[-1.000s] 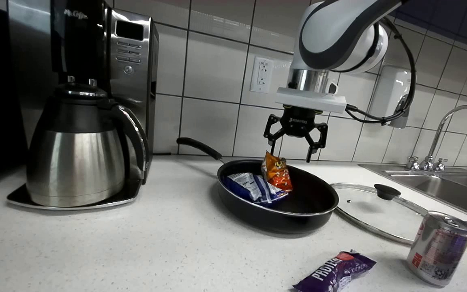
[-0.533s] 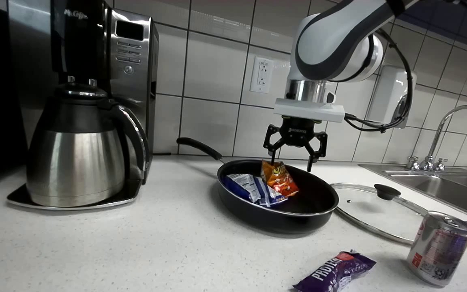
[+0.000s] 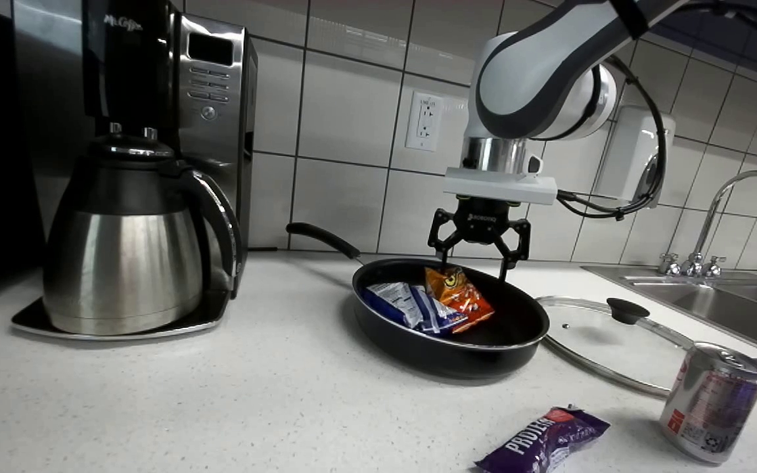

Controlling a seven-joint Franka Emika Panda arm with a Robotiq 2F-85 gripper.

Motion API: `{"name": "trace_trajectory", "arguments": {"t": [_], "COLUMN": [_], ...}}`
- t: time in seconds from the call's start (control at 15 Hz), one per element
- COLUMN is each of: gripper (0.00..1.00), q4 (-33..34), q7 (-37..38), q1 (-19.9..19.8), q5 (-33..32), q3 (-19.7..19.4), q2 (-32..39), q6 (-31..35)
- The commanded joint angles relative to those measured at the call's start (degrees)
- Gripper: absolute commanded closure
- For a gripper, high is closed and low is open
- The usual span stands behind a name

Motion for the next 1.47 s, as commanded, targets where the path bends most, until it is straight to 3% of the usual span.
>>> {"name": "trace_trajectory", "arguments": {"t": [0.0, 0.67, 1.4], "gripper": [0.0, 0.0, 0.0], "q4": [-0.15, -7.11, -22.74], "q7": [1.17, -2.01, -2.33], "q1": [-0.62, -4.27, -9.72], "q5": [-0.38, 0.27, 1.11], "q3": [-0.86, -1.22, -1.9], "q2": [-3.53, -12.25, -24.65], "q6": [-2.37, 0.25, 4.01]}}
